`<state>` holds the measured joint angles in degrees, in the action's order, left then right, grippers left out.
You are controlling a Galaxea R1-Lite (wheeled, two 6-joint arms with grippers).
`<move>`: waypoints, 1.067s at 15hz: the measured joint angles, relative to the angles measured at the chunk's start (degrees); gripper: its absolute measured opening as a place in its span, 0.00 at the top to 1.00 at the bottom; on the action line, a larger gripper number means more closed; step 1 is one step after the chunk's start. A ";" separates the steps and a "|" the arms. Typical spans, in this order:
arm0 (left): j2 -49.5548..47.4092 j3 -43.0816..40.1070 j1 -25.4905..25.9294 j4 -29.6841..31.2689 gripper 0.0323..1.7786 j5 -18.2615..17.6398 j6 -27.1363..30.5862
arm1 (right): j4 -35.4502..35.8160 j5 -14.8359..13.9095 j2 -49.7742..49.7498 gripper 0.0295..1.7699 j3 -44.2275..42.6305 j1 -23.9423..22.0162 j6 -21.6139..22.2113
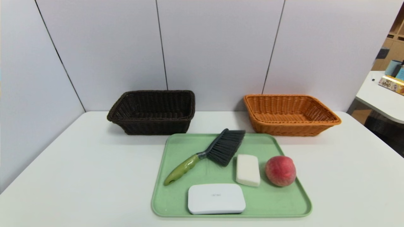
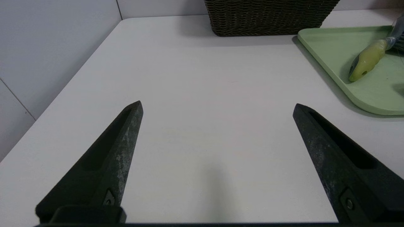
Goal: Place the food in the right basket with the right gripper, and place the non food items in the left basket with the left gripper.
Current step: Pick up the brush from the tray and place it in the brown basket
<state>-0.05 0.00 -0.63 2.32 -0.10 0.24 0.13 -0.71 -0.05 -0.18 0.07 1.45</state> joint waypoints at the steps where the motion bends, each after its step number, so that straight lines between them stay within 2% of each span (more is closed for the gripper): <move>1: 0.00 0.00 0.00 0.00 0.05 -0.01 0.02 | 0.02 0.02 0.00 0.04 0.00 0.00 0.02; 13: 0.00 0.00 0.00 -0.01 0.05 0.05 0.33 | 0.38 -0.02 0.00 0.04 0.09 0.00 -0.07; 16: 0.00 0.00 0.00 0.02 0.05 0.10 0.38 | 0.38 -0.20 0.00 0.04 0.09 0.00 -1.94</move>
<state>-0.05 0.00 -0.63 2.34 0.00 0.62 0.51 -0.90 -0.05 -0.10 0.07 -0.49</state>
